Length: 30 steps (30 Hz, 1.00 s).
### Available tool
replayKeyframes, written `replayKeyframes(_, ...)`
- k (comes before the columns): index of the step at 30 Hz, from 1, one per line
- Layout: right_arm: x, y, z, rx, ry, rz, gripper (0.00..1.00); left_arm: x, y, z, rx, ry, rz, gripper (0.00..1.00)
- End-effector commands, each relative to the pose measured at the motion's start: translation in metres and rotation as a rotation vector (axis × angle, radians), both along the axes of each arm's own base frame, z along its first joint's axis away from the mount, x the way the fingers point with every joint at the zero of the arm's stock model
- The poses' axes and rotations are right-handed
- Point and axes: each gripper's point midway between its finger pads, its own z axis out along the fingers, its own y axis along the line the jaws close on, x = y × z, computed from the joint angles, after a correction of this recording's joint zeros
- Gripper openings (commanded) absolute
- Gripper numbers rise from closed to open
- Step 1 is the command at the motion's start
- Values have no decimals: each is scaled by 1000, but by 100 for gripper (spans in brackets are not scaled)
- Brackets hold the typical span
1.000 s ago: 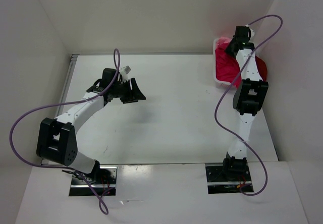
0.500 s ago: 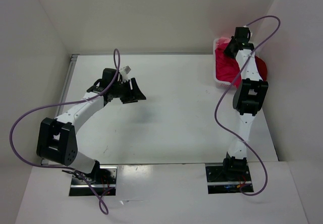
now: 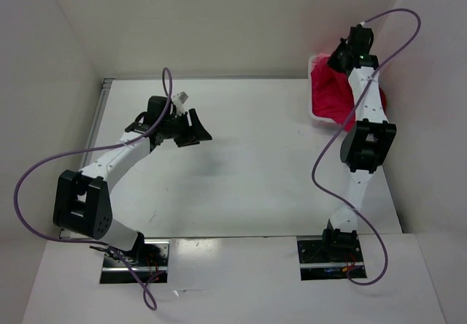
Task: Fold and stack the t-shirts
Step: Grab crumpled tshirt from bin with the right arm, then move the tshirt to the center of the board
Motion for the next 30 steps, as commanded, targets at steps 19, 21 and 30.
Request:
replayKeyframes(19,-303,218,473,416,-989,784,0,63,49,99,-149,-181,337,74)
replayKeyframes(21,-292,220,461,424,-955,786,0,65,65,105,-154,-196,369,74)
replayKeyframes(30,-170,223,183,420,-379,621,0,28,80,55,-53,-109,359,74)
